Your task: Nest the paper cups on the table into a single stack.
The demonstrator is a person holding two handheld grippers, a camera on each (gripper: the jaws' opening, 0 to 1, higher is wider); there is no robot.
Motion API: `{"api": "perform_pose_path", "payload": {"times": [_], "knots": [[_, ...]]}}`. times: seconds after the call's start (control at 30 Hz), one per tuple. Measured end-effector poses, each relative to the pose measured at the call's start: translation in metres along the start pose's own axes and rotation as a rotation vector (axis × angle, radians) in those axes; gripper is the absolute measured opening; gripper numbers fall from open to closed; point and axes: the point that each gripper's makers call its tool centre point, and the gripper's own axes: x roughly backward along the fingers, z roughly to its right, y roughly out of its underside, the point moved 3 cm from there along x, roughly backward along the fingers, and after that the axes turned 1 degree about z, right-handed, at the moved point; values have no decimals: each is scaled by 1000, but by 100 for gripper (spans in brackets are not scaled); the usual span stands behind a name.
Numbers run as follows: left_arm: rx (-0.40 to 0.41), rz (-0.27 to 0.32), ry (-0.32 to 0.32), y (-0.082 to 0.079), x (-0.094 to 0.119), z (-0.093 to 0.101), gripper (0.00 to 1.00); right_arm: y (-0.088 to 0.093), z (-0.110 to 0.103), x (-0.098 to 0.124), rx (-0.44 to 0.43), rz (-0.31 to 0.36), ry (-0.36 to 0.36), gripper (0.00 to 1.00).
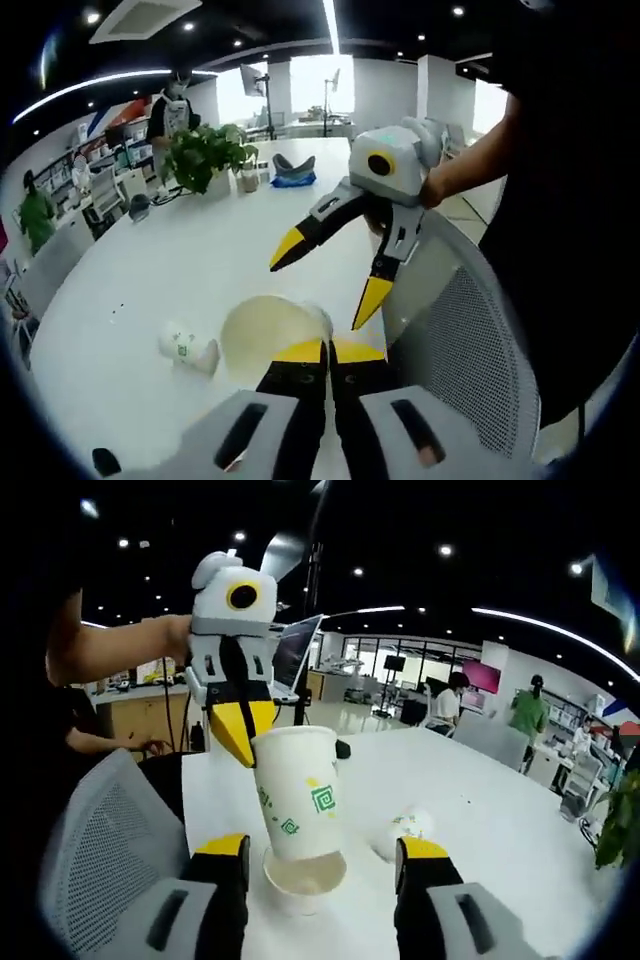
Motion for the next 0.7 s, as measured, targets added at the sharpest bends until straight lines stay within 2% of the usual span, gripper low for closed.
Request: {"api": "perform_pose_path", "payload": {"times": [0.13, 0.3, 0.47, 0.7], "knots": [[-11, -47, -1, 7, -8, -1, 0, 5, 2, 5, -32, -7, 18, 63], [-19, -73, 8, 9, -16, -1, 0, 10, 5, 11, -60, -10, 36, 63], [-48, -142, 2, 17, -23, -6, 0, 15, 6, 14, -81, -13, 48, 63], [-62, -172, 24, 21, -32, -6, 0, 19, 5, 15, -100, -16, 58, 63]]}}
